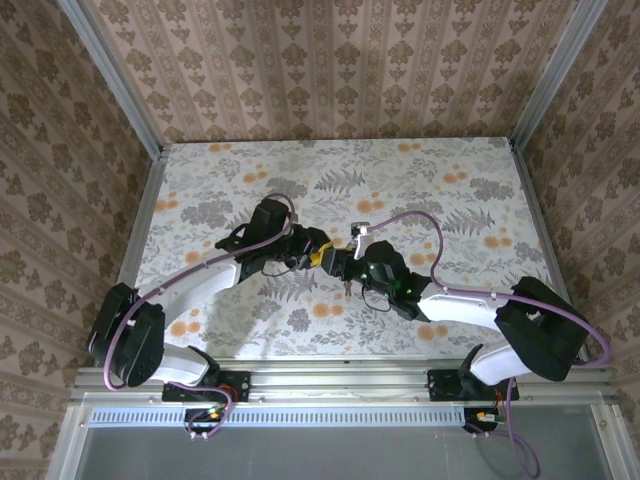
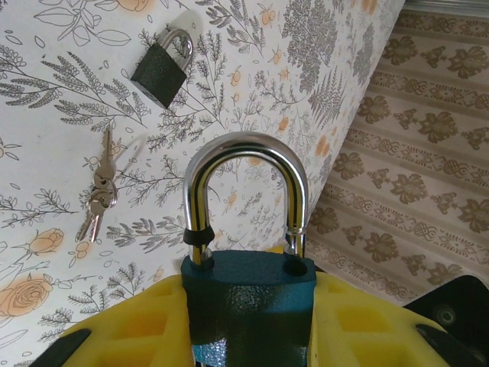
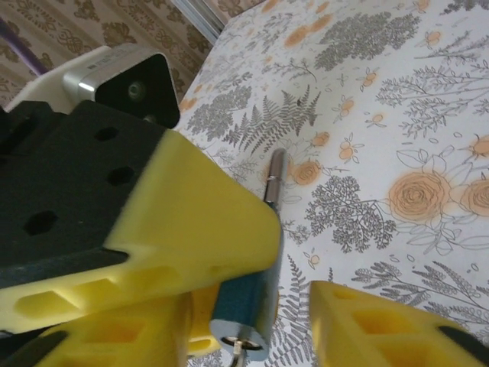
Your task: Unlock with the key
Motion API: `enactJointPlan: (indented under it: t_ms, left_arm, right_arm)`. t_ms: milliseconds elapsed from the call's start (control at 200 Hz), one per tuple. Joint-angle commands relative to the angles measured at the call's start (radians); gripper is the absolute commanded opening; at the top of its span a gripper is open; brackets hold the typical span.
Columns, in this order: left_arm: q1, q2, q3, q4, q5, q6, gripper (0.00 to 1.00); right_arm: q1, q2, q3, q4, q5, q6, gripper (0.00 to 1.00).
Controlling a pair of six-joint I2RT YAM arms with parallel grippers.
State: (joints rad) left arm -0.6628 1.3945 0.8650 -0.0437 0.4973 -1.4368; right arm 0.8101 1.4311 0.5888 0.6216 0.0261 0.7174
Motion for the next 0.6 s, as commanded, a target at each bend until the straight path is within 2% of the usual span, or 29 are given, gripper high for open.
enactJointPlan:
  t_ms: [0,50,135,340,595]
  left_arm:
    - [-0.021,0.003,0.034,0.049,0.042,-0.016,0.24]
    - [-0.021,0.001,0.036,0.046,0.042,-0.012,0.24]
    - [-0.016,-0.003,0.041,0.026,0.038,0.01,0.29]
    - [0.031,-0.025,0.036,-0.008,0.047,0.076,0.42]
    - [0.115,-0.084,0.032,-0.092,0.071,0.193,0.46]
  right_arm:
    - [0.007,0.012,0.042,0.052,0.011,-0.017,0.32]
    - [0.005,0.012,0.043,0.05,0.005,-0.019,0.23]
    - [0.003,0.01,0.04,0.047,0.002,-0.02,0.14]
    - [-0.016,-0.019,0.017,0.032,-0.019,-0.025,0.07]
    - [-0.045,-0.072,-0.004,0.002,-0.068,-0.052,0.02]
